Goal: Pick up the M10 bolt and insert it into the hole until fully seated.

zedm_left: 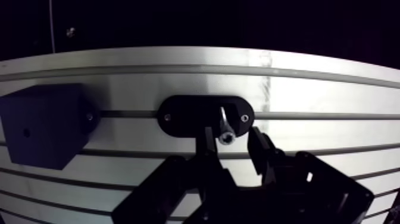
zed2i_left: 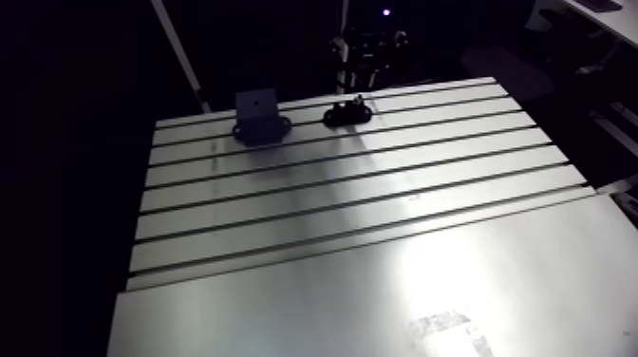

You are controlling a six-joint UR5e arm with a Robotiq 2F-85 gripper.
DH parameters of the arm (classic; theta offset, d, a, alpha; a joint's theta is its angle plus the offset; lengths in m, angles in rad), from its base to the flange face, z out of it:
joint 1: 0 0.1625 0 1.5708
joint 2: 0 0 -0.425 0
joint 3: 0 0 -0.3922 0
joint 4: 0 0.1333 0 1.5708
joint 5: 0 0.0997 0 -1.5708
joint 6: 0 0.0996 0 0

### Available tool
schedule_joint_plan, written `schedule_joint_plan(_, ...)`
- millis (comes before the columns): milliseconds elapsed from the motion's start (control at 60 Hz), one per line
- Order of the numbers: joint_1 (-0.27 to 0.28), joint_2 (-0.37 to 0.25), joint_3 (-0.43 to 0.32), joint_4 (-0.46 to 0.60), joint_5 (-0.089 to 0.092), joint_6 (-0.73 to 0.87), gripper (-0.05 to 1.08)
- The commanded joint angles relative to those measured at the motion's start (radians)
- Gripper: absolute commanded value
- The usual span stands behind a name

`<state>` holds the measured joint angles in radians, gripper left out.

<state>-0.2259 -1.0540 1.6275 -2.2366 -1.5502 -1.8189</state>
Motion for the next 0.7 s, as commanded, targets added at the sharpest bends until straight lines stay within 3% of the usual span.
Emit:
schedule_joint_plan(17, -0.001, 0.001, 0.004, 0.001, 0.0, 0.0, 0.58)
schedule_joint_plan(700, -0.001, 0.027, 0.005, -0.014, -0.001, -0.001, 0.58)
